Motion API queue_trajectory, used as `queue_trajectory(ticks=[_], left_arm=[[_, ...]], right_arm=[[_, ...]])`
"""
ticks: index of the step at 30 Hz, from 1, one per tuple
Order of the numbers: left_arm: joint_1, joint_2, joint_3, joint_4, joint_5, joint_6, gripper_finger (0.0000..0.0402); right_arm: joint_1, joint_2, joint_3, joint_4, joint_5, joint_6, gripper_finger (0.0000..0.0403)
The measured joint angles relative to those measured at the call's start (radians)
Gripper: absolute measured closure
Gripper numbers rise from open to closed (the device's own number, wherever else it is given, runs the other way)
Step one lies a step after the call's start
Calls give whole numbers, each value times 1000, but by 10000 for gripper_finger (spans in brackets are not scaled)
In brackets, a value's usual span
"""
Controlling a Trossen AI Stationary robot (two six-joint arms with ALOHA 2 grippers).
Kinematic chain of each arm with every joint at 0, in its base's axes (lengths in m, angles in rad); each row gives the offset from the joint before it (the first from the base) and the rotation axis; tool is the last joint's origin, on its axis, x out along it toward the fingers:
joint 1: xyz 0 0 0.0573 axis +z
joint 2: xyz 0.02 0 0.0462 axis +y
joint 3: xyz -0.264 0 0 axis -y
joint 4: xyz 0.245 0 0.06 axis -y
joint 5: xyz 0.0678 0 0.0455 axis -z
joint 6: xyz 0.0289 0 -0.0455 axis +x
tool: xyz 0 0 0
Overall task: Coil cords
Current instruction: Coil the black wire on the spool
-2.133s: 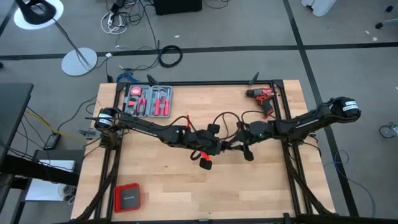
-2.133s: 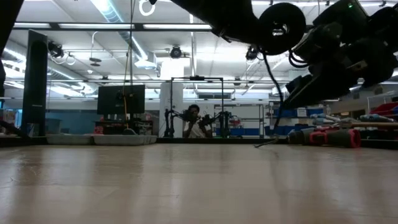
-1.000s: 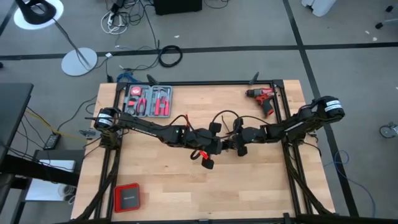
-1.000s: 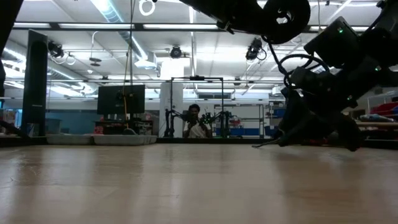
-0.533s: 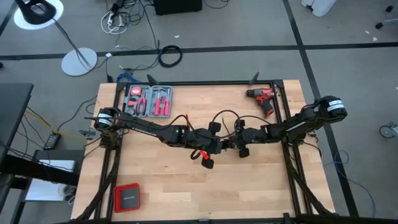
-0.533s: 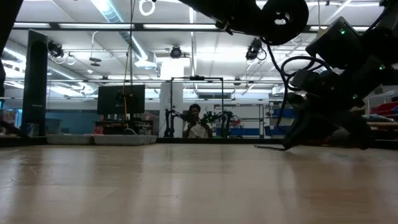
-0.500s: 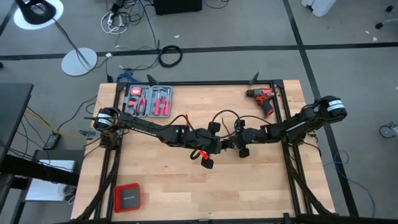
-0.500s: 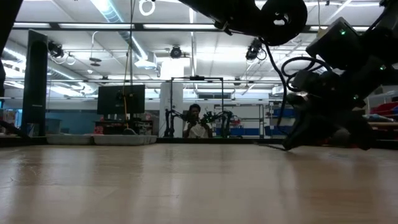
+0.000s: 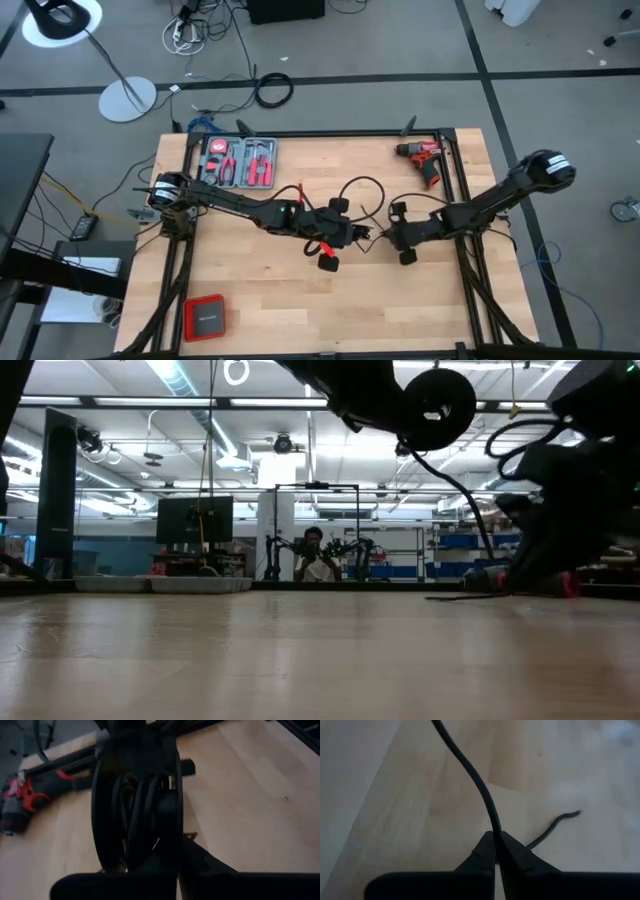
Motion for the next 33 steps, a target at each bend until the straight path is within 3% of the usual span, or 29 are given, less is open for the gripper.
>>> queue_trajectory(ticks=[9,19,29,33], left_arm=[[0,-1,45,-180,20,-33,401],[0,-1,53,-277,55,-77,401],[0,-1,53,-368,101,-77,401],[2,-1,53,-393,102,-77,401]], right_arm=[[128,-230,0,-87,168,27,399],[164,-372,0,-112,306,-83,399],[163,-470,0,-89,314,-135,398],[165,-484,17,-29,256,-136,398]])
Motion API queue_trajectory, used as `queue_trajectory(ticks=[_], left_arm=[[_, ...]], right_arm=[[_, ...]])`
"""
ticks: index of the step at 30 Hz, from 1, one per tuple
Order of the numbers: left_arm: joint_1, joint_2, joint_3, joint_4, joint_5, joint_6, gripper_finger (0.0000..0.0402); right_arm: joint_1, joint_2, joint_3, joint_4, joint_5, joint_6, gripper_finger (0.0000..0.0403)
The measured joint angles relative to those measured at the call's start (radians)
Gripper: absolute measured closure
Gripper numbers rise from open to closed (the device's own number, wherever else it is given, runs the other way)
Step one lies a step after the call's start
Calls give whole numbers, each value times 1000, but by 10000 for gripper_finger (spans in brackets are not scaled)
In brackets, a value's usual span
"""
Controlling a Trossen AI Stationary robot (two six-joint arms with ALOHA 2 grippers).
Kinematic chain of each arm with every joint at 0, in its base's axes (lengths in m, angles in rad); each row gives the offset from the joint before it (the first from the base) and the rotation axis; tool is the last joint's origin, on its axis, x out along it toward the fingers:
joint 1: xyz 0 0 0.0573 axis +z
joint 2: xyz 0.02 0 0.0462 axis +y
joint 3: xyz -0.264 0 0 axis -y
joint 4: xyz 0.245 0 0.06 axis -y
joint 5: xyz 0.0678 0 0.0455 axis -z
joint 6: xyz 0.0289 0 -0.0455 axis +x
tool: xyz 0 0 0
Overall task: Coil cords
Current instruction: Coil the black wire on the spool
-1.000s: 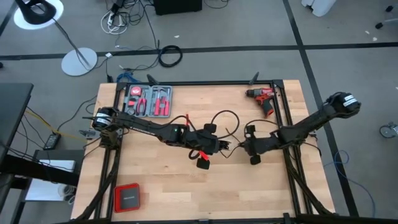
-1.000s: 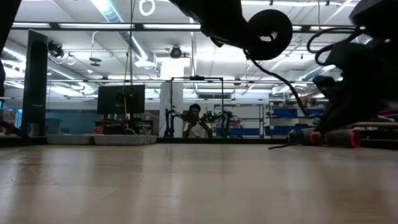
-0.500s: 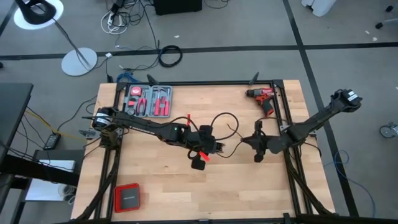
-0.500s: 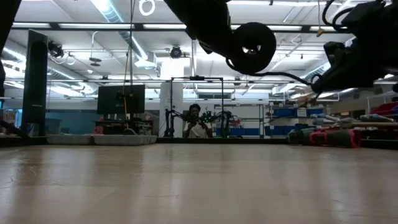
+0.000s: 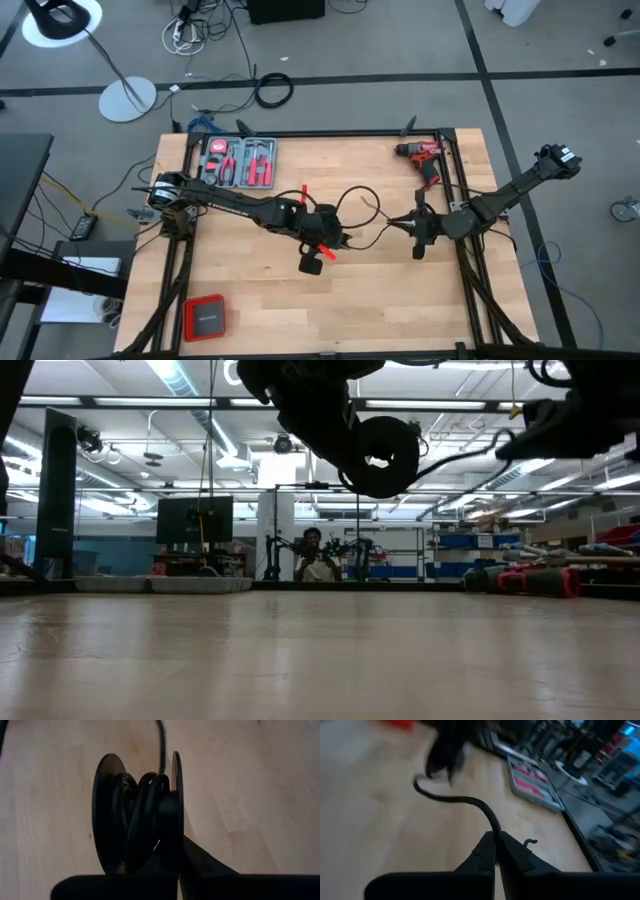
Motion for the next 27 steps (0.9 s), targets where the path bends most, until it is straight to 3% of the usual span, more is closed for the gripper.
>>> queue_trajectory(ticks=[8,19,27], left_arm=[[1,0,0,45,0,25,401],[1,0,0,125,6,78,401],[-11,0,0,177,6,127,401]], right_arm=[[-5,53,85,177,-88,-22,398],[-91,254,276,175,-108,-12,398],[-218,418,372,176,-306,-23,398]])
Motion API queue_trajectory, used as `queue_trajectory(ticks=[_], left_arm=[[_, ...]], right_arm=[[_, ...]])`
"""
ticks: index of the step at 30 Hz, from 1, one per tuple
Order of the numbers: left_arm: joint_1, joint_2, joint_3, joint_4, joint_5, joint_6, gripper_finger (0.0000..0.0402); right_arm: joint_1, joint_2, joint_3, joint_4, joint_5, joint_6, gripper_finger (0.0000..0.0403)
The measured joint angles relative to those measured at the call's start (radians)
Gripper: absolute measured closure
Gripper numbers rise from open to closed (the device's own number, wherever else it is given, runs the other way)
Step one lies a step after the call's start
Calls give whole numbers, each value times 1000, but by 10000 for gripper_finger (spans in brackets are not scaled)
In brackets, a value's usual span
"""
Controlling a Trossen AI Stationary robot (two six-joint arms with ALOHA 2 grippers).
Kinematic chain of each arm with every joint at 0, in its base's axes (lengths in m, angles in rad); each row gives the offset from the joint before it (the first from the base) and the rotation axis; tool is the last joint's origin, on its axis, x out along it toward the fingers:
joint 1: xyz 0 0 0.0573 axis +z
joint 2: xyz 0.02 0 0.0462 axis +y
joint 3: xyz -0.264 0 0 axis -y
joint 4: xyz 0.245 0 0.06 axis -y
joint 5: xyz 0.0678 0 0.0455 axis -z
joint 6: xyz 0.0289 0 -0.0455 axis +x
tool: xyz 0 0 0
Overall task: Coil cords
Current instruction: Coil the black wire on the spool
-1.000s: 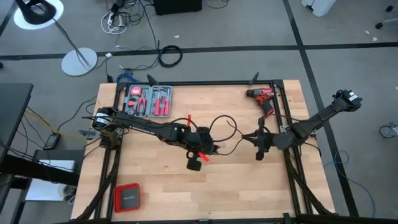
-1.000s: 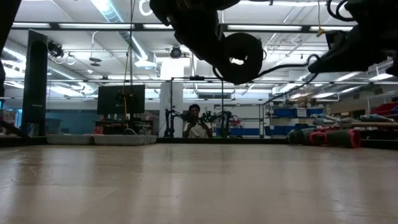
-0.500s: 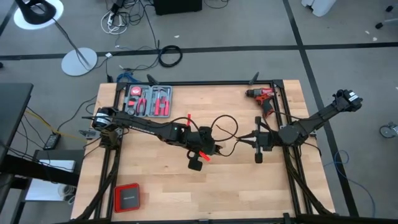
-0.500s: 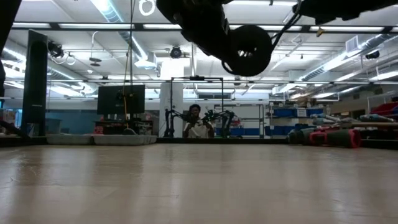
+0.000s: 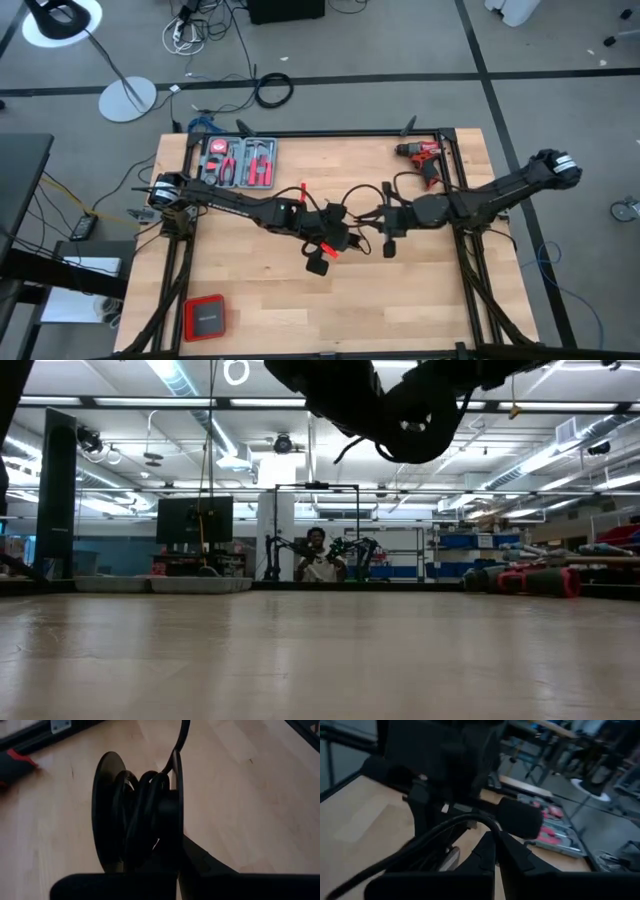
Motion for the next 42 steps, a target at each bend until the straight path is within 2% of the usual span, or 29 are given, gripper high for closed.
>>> queue_trajectory(ticks=[7,13,22,29,33,38,42], left_arm=[[-23,0,0,51,56,83,401],[-24,0,0,138,126,150,401],[13,0,7,161,183,161,401],[27,1,8,177,189,162,401],[29,1,8,178,188,187,401],[30,1,8,209,87,276,401],[35,1,20,189,66,290,401]], right_arm=[[-102,14,0,11,-318,-91,398],[-178,35,1,52,-523,-101,398],[-214,103,2,67,-562,26,398],[-254,87,1,-2,-569,102,398],[-259,54,1,4,-638,112,398],[-305,54,1,-1,-805,202,398],[-308,20,1,-13,-779,210,397]])
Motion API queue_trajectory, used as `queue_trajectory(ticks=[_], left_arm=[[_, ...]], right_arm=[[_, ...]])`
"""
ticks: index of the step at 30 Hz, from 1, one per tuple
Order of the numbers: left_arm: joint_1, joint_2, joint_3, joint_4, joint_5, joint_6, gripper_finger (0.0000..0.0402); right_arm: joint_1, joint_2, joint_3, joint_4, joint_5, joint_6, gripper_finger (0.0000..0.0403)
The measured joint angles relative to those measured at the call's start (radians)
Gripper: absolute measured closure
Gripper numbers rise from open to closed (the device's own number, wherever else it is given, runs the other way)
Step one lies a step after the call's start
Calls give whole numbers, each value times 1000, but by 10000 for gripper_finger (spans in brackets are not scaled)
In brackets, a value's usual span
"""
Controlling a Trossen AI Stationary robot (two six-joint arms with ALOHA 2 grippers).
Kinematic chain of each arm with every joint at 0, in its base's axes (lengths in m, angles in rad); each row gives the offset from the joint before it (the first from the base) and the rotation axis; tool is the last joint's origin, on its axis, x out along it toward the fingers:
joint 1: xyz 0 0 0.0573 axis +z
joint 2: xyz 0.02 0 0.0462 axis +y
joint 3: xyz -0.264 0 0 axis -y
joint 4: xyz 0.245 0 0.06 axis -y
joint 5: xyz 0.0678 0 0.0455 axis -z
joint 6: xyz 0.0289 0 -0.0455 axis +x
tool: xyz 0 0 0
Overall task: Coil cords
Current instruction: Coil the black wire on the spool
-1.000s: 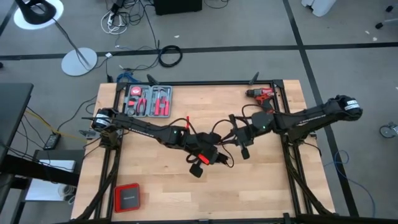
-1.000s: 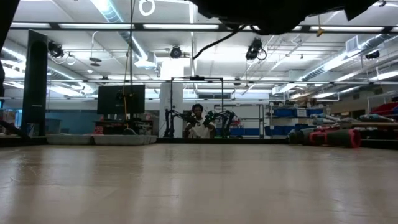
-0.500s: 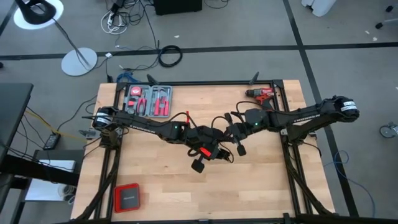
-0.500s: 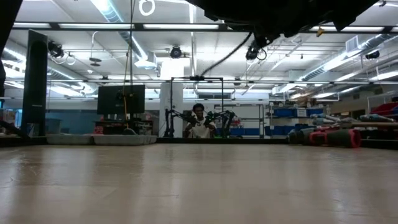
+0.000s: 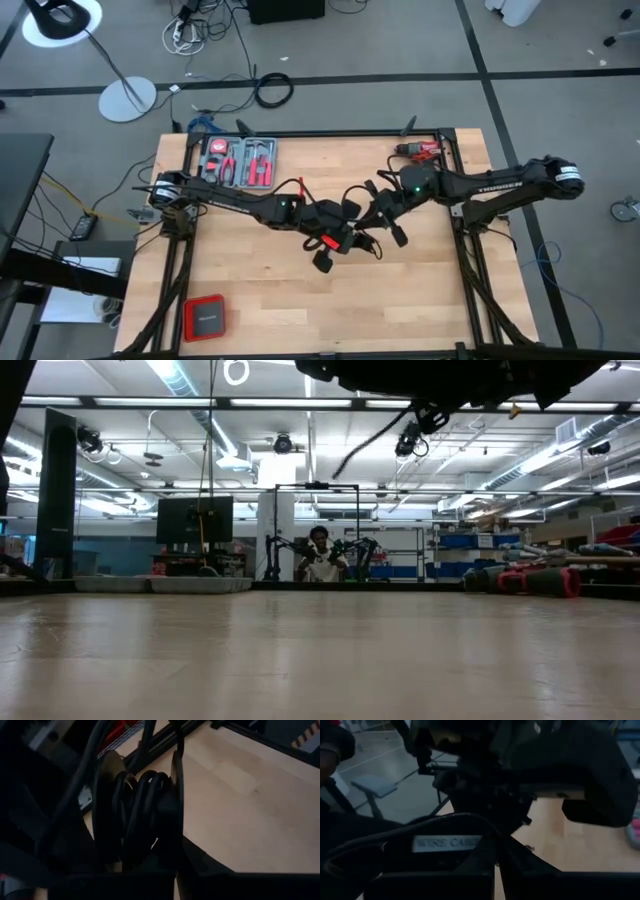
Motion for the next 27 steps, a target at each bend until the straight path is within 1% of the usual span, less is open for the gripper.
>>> queue_trajectory(ticks=[4,6,9,11,13,14,16,18,20,23,27], left_arm=[[3,0,0,-4,-52,-2,401],[6,0,0,-5,-53,-18,401],[15,0,0,-17,-56,-79,401],[19,0,0,-36,-61,-119,401],[20,0,0,-40,-62,-158,401],[21,0,0,-40,-56,-179,401],[21,0,0,-40,-37,-211,401],[21,0,0,-39,-2,-237,401],[21,0,0,-40,46,-264,401],[24,0,0,-31,116,-319,401],[24,0,0,-19,182,-371,401]], right_arm=[[0,-30,0,8,37,12,397],[0,-30,1,14,36,39,397],[0,-31,16,-40,45,91,397],[8,-45,32,-120,91,80,397],[19,-59,49,-175,146,43,397],[19,-64,57,-193,146,19,397],[19,-73,72,-223,108,-41,397],[17,-80,83,-252,53,-146,397],[16,-86,85,-294,42,-238,397],[16,-88,85,-295,110,-302,397],[18,-89,85,-244,153,-388,397]])
